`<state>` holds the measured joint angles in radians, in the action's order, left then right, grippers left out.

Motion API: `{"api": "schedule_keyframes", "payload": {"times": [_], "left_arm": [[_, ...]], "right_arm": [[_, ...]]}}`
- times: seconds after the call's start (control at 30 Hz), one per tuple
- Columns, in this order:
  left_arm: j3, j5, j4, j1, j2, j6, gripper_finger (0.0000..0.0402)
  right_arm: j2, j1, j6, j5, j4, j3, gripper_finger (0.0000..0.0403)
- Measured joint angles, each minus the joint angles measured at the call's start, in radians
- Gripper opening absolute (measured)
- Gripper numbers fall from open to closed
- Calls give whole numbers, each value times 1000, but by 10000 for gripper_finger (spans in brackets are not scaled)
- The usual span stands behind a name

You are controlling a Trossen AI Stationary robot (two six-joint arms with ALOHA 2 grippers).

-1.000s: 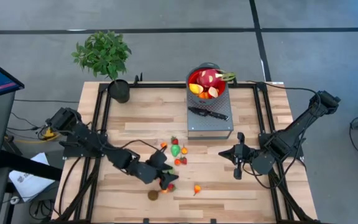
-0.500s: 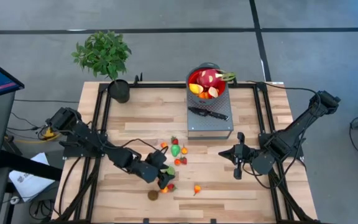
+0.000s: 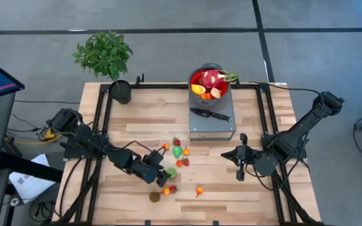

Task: Pick & Place Fruit
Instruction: Put the half kiwi into the red colander on the shelf

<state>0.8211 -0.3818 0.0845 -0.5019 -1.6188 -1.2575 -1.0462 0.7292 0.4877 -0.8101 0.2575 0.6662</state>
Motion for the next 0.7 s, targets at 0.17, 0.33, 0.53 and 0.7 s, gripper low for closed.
{"api": "schedule_keyframes", "payload": {"times": [0.17, 0.33, 0.53, 0.7], "left_arm": [[0, -32, 1, 16, 4, 1, 300], [-1, -33, -44, 33, 12, -5, 300], [0, -60, -86, 36, 12, -4, 300], [0, -62, -86, 46, 12, 14, 300]], "right_arm": [[0, 0, 0, 0, 3, 0, 0], [0, 0, 0, 0, 7, 0, 0], [0, 0, 0, -1, 28, 0, 0], [0, 0, 0, 0, 28, 0, 0]]}}
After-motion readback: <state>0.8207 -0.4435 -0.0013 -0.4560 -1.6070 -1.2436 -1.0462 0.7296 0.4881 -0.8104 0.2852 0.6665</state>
